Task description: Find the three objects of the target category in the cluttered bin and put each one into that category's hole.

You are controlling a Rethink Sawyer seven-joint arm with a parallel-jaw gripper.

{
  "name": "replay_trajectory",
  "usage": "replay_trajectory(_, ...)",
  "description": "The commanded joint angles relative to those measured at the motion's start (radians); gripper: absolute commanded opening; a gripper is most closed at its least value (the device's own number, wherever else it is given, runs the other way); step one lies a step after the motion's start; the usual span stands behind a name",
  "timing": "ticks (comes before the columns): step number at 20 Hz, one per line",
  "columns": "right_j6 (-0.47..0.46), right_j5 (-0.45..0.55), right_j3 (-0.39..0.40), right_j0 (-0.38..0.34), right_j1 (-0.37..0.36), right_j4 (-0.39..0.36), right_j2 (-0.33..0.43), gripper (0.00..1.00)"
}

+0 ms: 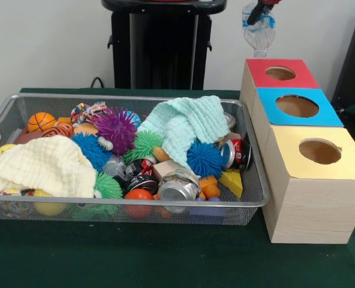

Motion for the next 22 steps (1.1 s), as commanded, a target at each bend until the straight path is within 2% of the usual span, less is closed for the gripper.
replay_trajectory(1,0.194,0.102,-0.118,-0.005,0.107,-0.047,0.033,0.0)
replay_trajectory(6,0.22,0.102,-0.131,-0.003,0.118,-0.021,0.022,0.0)
replay_trajectory(12,0.279,0.107,-0.182,-0.006,0.162,0.016,0.023,0.0)
replay_trajectory(19,0.3,0.088,-0.195,-0.008,0.175,0.047,0.029,0.0)
replay_trajectory(22,0.333,0.113,-0.233,-0.011,0.196,0.064,0.026,0.0)
